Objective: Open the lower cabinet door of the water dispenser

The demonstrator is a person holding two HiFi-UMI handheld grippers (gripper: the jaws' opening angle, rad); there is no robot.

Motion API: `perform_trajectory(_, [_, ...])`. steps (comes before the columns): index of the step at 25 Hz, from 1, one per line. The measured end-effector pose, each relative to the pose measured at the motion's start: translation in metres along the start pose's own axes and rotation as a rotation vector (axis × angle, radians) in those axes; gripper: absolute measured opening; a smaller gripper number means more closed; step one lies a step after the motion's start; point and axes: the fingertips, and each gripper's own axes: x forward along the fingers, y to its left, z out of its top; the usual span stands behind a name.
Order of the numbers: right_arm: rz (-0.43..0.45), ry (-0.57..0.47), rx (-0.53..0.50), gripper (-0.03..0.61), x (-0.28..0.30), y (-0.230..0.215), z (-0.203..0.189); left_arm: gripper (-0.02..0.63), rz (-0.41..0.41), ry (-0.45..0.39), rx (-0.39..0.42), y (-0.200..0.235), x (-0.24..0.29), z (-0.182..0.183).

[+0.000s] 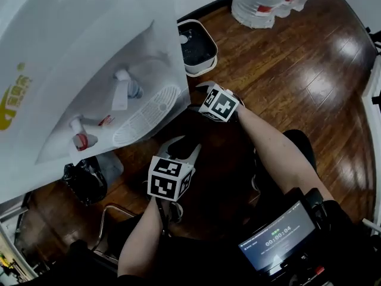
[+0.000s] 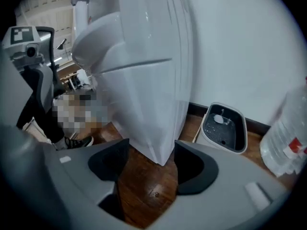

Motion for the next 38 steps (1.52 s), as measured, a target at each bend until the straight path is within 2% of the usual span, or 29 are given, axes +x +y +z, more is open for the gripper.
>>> perform_trajectory(2, [0.052,0.028,-0.047,0.309,0.011,-0.006,-0.003,0.175,0.008,0.008,-0.002,0.01,0.001,0.0])
perform_trajectory(7, [0.129,0.059,-0.204,0.313,0.034,-0.006,0.004,0.175,-0.028,-0.036,-0.142,0.018,-0.003,0.013])
perform_trajectory(11, [0.137,0.019,-0.256,0.321,0.042,0.0,0.017,0.175,-0.065,-0.043,-0.137,-0.001,-0.002,0.018])
perform_trajectory(13, [0.126,0.011,-0.243,0.325,0.044,0.001,0.017,0.175,-0.069,-0.038,-0.129,-0.006,-0.002,0.015])
perform_trajectory(16, [0.11,0.01,-0.203,0.302,0.043,0.0,0.016,0.174,-0.074,-0.041,-0.16,-0.007,-0.005,0.01])
perform_trajectory(22, [0.09,0.009,-0.163,0.275,0.037,0.006,0.006,0.173,-0.083,-0.109,-0.223,-0.01,-0.019,0.013])
perform_trajectory(30, [0.044,0.014,-0.087,0.273,0.019,0.023,-0.021,0.175,-0.086,-0.134,-0.223,-0.043,-0.023,0.001])
perform_trajectory(35, [0.03,0.022,-0.05,0.259,0.007,0.039,-0.041,0.175,0.007,-0.159,-0.238,-0.04,-0.033,-0.01])
perform_trajectory(38, [0.018,0.036,-0.063,0.239,0.001,0.056,-0.054,0.175,0.079,-0.226,-0.311,-0.029,-0.045,-0.013])
